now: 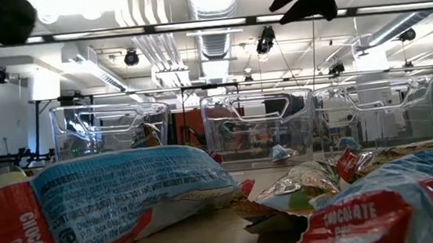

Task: Pick and place Granola Bars by type
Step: Put the yellow granola bar into the middle transparent bin

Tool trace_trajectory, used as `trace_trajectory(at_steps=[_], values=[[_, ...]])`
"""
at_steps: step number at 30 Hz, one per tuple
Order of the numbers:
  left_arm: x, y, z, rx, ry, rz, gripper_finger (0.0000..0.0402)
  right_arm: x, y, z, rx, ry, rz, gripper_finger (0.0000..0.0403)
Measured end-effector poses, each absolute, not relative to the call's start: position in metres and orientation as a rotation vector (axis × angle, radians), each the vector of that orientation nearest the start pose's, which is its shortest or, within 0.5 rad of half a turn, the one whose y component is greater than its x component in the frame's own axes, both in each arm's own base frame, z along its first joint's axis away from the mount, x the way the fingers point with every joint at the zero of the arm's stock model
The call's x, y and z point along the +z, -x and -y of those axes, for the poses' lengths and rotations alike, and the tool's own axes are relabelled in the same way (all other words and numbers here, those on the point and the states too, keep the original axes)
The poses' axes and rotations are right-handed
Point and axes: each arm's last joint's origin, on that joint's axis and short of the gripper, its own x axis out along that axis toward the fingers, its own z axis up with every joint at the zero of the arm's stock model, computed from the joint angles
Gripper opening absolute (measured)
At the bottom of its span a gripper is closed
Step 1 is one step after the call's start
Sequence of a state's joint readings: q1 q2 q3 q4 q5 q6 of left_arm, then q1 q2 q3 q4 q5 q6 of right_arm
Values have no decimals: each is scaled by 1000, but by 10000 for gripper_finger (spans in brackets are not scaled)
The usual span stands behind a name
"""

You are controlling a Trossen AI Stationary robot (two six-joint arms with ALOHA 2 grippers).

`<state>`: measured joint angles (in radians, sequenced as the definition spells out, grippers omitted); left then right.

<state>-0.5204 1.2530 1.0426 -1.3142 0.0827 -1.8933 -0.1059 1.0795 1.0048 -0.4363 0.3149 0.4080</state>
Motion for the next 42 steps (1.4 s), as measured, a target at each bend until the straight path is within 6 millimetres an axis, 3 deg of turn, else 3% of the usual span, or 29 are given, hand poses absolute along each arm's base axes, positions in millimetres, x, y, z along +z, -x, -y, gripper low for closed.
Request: trace_trajectory(at_steps=[8,13,20,26,33,42], values=[[223,-150,147,1055,1369,-1208,140,328,-230,33,-509,-333,-432,206],[198,-151,154,1084,1358,-1251,140,323,-236,34,-505,-318,-460,206],[179,-153,165,1138,1278,-1333,145,319,-237,33,-505,-323,-482,206],[171,-149,167,1211,1224,-1437,168,319,-237,33,-506,-326,-482,206],[184,-162,174,1075,1276,-1297,170,319,-238,33,-506,-326,-481,206],[173,-163,177,1111,1241,-1339,170,319,-238,33,-506,-326,-480,206]])
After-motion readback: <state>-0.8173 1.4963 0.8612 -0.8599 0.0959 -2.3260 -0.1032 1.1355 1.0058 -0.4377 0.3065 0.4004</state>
